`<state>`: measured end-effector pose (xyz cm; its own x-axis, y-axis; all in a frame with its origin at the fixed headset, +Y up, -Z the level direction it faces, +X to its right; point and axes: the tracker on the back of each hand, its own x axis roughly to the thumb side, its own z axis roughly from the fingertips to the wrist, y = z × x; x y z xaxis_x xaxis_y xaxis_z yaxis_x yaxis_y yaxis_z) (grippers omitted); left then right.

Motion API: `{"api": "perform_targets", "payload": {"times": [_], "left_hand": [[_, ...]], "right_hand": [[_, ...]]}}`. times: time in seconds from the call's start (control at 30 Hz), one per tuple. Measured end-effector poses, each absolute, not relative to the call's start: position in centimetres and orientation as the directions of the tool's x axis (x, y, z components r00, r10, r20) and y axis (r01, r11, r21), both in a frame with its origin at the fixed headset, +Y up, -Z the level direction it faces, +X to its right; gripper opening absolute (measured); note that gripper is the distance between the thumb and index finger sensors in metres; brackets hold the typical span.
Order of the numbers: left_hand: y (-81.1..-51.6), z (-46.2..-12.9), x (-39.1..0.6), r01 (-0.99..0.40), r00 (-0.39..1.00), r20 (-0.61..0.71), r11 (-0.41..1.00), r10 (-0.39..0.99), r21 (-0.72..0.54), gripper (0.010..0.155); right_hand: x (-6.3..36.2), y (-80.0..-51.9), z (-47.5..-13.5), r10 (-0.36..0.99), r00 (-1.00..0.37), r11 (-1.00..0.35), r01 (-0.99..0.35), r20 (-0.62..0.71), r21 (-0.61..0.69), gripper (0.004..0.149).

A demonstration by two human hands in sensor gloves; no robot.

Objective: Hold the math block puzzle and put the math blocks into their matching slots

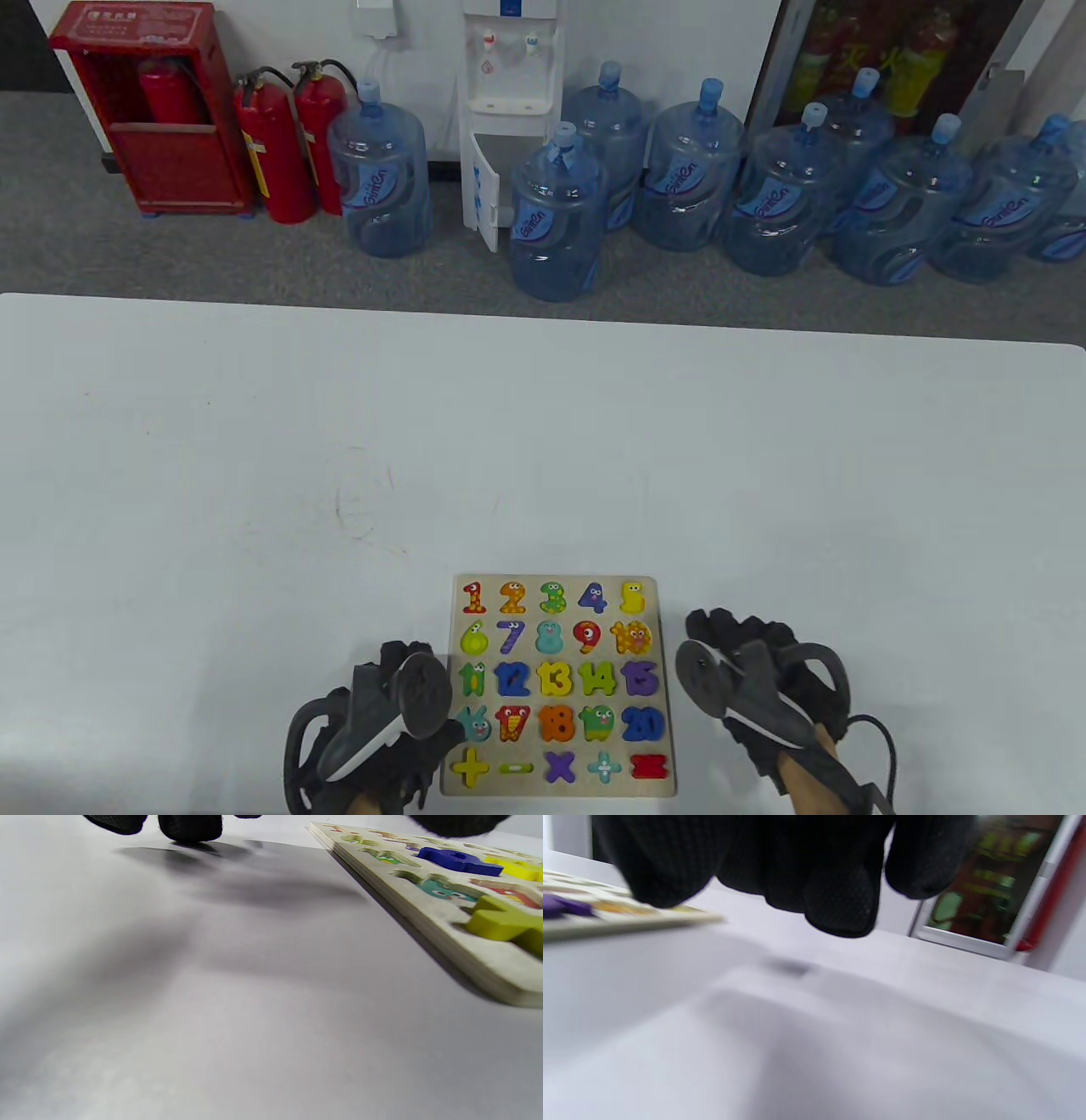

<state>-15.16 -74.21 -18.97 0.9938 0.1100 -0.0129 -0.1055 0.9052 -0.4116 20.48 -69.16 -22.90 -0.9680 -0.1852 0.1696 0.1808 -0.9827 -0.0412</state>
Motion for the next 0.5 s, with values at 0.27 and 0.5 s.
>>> {"api": "perform_targets", "payload": {"times": [0.27, 0.5], "left_hand": [[-74.2, -19.0, -15.2, -0.111, 0.993, -0.016, 0.905, 0.115, -0.410, 0.086], [-74.2, -19.0, -15.3, -0.113, 0.993, -0.019, 0.906, 0.115, -0.407, 0.086]], "right_hand": [[24.2, -69.4, -22.8, -0.035, -0.993, -0.999, 0.035, 0.108, -0.004, 0.066], [22.7, -70.1, -23.2, -0.070, -0.988, -0.996, 0.076, 0.139, 0.038, 0.067]]}}
